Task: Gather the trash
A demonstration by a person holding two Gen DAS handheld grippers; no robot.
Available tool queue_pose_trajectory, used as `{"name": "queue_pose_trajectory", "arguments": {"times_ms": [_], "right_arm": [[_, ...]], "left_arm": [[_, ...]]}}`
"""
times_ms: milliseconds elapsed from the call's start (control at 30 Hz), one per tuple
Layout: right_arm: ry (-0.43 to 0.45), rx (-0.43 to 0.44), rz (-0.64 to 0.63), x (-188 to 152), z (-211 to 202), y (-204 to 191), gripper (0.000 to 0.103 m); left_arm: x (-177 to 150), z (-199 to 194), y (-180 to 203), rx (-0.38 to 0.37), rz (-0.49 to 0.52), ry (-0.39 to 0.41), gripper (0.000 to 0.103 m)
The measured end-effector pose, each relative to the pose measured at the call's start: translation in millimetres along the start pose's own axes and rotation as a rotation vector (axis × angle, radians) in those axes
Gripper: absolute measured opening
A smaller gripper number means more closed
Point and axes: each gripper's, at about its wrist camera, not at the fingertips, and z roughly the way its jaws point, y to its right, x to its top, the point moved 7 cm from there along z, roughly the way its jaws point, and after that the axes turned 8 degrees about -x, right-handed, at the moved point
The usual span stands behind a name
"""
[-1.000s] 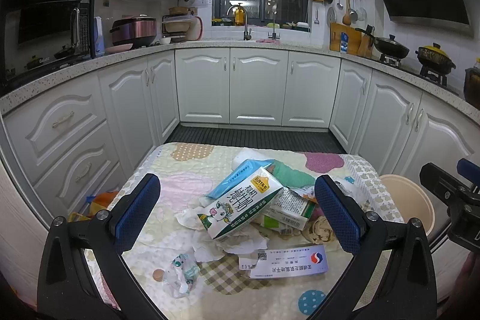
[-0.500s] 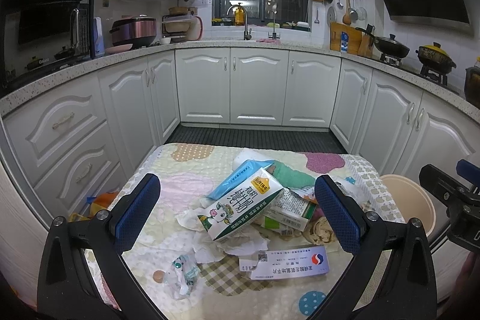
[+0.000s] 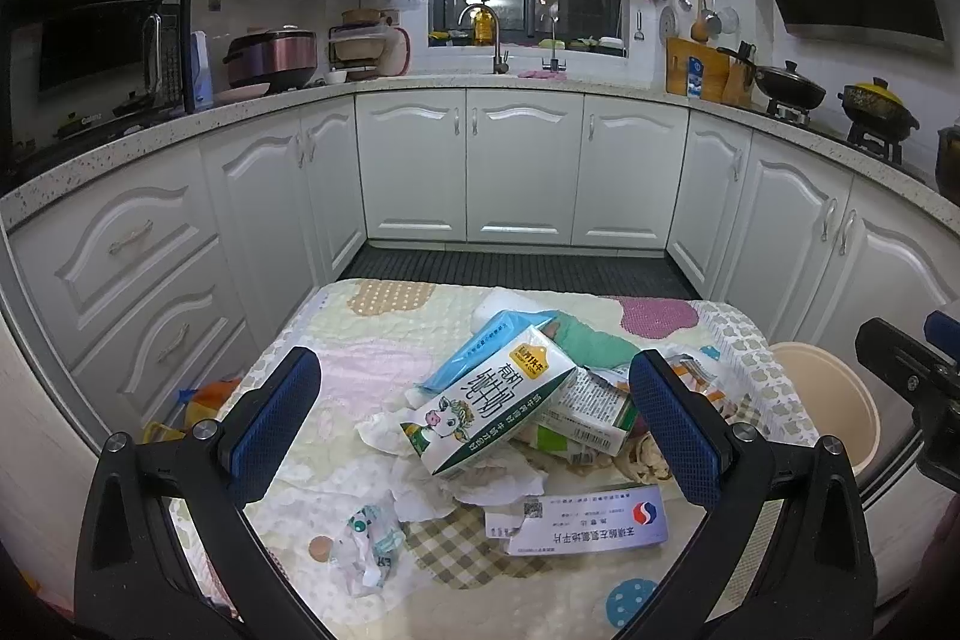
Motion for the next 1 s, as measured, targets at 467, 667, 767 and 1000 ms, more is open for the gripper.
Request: {"name": "queue_pose_trajectory", "arguments": {"times_ms": [467,667,767,1000], "right_arm": [[-0.016,0.015,-0.008,-4.0,1.9,-3.3,0.102],[-0.024,0.022,-0.006,-5.5,3.8,-3.8,0.102],[-0.025,0.023,-0.009,-5.5,4.2,-4.3,0.102],[-0.029,0.031,-0.007,-6.9,4.4,-5.4,0.102]], "left_arm": [[-3.1,3.6,-4.8,0.001,-0.005,0.000,0.102],[-4.7,3.3,-4.4,0.001,-0.004,-0.005,0.102],[-4.7,3.4,-4.3,0.001,-0.004,-0.004,0.102],[-6.4,3.8,-4.1,0.002,-0.005,-0.007,0.102]]}}
